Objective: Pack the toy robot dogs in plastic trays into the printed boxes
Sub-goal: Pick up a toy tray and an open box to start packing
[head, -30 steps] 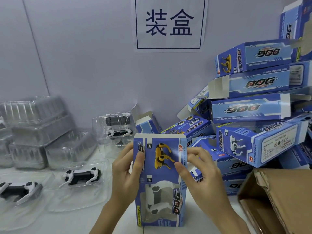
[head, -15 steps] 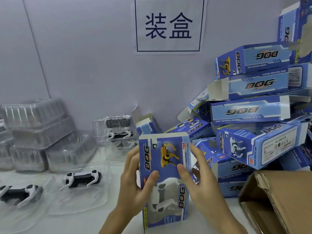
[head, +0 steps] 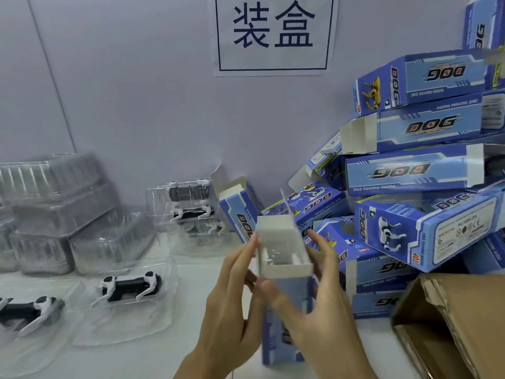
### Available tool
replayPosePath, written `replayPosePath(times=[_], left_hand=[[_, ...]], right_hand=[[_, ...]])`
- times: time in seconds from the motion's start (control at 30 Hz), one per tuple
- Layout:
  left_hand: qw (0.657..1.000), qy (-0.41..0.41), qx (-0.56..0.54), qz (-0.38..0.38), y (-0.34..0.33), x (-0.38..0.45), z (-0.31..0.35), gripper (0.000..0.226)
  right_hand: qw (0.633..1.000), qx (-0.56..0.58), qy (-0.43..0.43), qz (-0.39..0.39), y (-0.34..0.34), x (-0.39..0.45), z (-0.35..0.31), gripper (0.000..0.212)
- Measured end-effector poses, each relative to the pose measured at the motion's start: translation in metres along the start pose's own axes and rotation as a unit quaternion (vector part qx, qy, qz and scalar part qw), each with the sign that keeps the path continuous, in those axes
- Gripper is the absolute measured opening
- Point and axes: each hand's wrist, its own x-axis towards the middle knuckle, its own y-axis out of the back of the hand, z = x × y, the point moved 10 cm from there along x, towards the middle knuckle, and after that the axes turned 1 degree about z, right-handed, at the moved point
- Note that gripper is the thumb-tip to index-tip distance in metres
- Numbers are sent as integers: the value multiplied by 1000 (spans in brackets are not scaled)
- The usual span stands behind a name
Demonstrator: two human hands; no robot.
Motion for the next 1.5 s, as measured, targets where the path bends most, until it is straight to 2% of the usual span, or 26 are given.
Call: replayPosePath(times=[0.07, 0.17, 0.23, 0.3, 0.37, 0.43, 0.5, 0.57, 0.63, 0.7, 0.77, 0.87, 1.0, 1.07, 1.4, 1.5], left_hand=[[999, -1, -43, -1, -2, -4, 0, 50], [995, 22, -84, 40, 0, -4, -4, 42], [994, 35, -73, 74, 6, 0, -8, 44], [994, 60, -15, 94, 13, 4, -15, 60], [990, 110, -2, 82, 16, 6, -28, 84], [985, 161, -29, 55, 14, 6, -42, 104], [977, 190, -91, 32, 11, 5, -51, 112], [972, 183, -145, 12, 6, 4, -49, 105], [961, 195, -194, 16, 0, -2, -46, 88], [947, 232, -220, 41, -5, -10, -44, 80], [947, 242, -205, 59, -10, -13, -40, 78], [968, 182, -157, 78, -10, -9, -22, 68], [971, 178, -144, 66, -12, -6, -19, 64], [969, 181, -153, 63, -11, -6, -21, 63], [963, 200, -181, -11, -14, -5, -39, 61], [976, 179, -124, -19, -8, -1, -39, 65]], right_hand=[[999, -14, -29, 5, 2, 2, 8, 118], [1000, -7, -18, 23, 11, 9, 15, 95], [1000, 23, -9, 8, 15, 15, 18, 86], [998, 48, -14, -37, 14, 18, 20, 86], [994, 66, -11, -90, 14, 21, 21, 79], [986, 92, -28, -138, 12, 23, 25, 73], [974, 134, -52, -175, 10, 23, 32, 75], [963, 168, -57, -203, 4, 21, 36, 74], [956, 197, -43, -212, 0, 19, 34, 73], [956, 221, -24, -191, 3, 20, 31, 82], [962, 228, 4, -148, 12, 23, 27, 89], [976, 198, 60, -70, 25, 20, 21, 76], [982, 161, 96, 19, 22, 7, 21, 54], [981, 155, 106, 43, 19, 4, 21, 49], [982, 148, 103, 63, 28, -2, 28, 57], [983, 148, 99, 45, 28, 1, 27, 59]])
